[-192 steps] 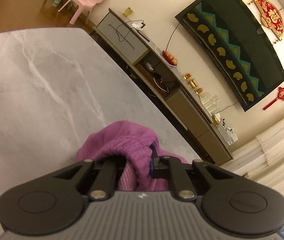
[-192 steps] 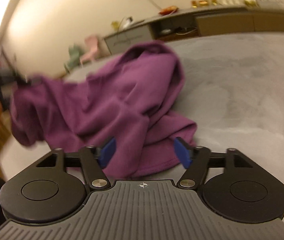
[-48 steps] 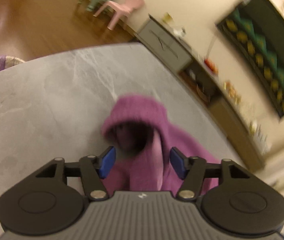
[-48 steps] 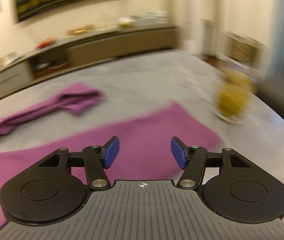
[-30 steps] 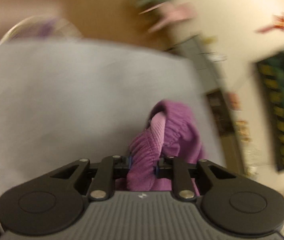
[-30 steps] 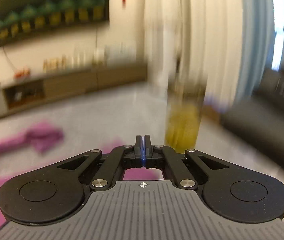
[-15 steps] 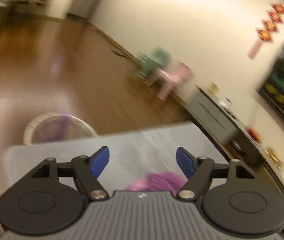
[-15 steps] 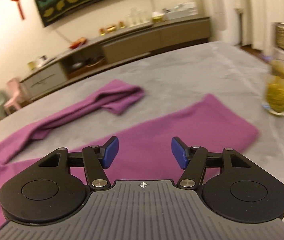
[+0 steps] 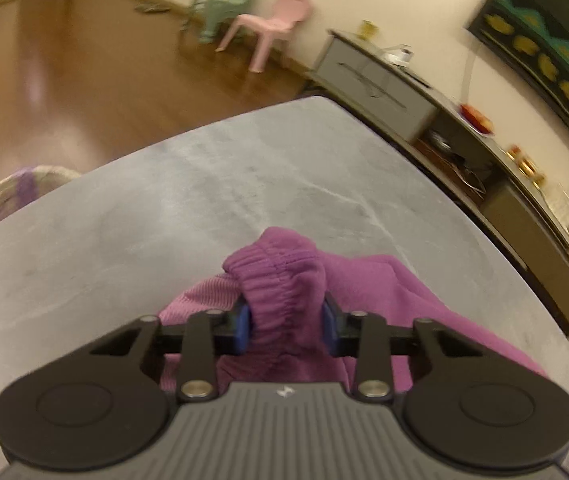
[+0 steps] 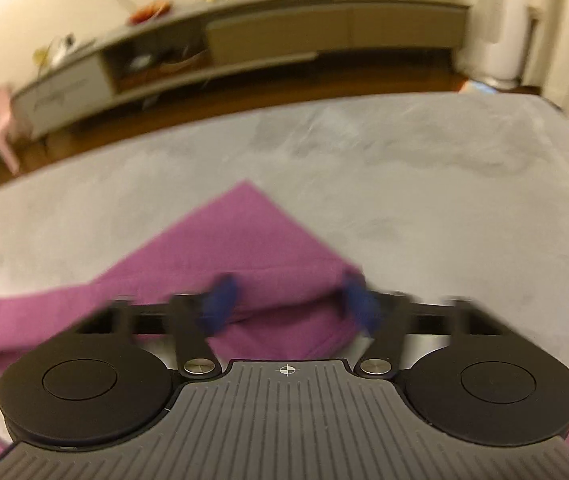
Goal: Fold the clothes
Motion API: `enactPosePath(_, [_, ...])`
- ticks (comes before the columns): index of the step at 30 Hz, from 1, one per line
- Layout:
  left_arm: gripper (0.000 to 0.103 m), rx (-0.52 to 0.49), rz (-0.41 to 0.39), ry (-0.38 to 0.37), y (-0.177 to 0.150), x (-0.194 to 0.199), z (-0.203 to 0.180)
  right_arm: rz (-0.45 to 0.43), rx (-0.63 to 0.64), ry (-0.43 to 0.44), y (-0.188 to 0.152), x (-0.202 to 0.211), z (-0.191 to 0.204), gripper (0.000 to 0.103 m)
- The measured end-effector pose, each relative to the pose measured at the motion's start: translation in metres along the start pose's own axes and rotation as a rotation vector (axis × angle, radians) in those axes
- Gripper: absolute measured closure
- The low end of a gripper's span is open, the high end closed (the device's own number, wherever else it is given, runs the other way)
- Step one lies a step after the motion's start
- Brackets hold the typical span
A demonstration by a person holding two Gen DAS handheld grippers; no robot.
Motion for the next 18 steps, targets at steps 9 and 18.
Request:
enactPosePath(9, [0.092, -0.04, -0.346, -0.329, 0.043, 0.065, -0.065, -0.65, 0.504, -0.191, 0.072, 0.17, 0.037, 0.103])
enactPosePath(18, [0.089, -0.038, -0.017, -0.099, -0.005, -0.003, -0.017, 0.013, 0.272, -0.143, -0.065, 0.09, -0.034, 0.083])
Point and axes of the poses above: each gripper's, at about its wrist camera, not at the fingertips, and x roughly against the way its jaws point, z to its left, y to its top, the point moved 9 cm from there along -x, roughly the way its jaws point, and after that the axes turned 11 degrees about -z, right-handed, at the moved point
